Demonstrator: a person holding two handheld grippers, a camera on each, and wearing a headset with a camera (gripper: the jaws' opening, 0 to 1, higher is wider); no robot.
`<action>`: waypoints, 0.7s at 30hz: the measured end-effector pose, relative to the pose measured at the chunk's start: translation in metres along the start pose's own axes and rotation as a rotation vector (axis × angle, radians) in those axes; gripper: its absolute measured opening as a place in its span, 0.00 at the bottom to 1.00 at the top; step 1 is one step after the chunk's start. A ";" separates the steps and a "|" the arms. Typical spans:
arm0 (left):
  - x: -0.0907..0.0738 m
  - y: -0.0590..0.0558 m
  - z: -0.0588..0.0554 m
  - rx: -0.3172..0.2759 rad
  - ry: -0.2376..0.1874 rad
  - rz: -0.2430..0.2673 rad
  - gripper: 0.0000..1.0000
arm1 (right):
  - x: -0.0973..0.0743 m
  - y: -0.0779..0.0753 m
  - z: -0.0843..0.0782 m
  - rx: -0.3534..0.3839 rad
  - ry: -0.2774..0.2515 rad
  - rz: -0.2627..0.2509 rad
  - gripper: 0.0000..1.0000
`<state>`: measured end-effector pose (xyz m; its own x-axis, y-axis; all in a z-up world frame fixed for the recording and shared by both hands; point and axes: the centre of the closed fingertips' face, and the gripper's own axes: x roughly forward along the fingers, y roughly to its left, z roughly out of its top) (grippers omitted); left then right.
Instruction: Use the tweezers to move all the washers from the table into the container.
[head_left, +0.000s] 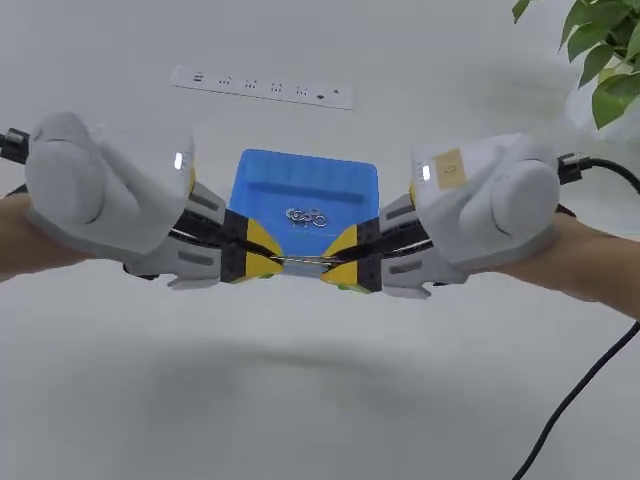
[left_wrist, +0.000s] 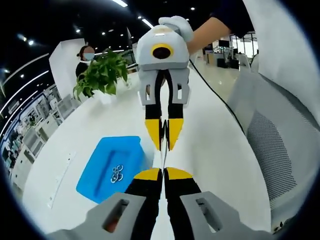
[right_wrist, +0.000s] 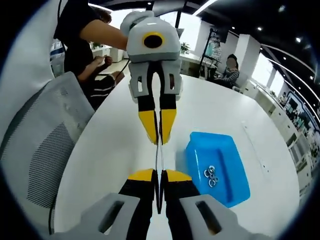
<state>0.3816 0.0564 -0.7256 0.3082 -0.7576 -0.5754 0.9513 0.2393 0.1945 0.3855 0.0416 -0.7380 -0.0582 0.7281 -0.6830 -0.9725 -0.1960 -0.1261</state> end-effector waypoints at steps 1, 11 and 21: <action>0.006 -0.001 -0.007 -0.023 0.014 -0.011 0.06 | 0.006 0.000 -0.007 0.009 0.017 0.008 0.07; 0.034 0.002 -0.048 -0.116 0.086 -0.054 0.06 | 0.043 -0.006 -0.045 0.062 0.115 0.041 0.08; 0.044 0.002 -0.062 -0.155 0.124 -0.070 0.07 | 0.051 -0.006 -0.054 0.069 0.152 0.034 0.09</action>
<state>0.3975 0.0614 -0.8000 0.2314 -0.6976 -0.6781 0.9575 0.2867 0.0318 0.4001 0.0446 -0.8110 -0.0620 0.6134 -0.7874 -0.9840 -0.1694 -0.0545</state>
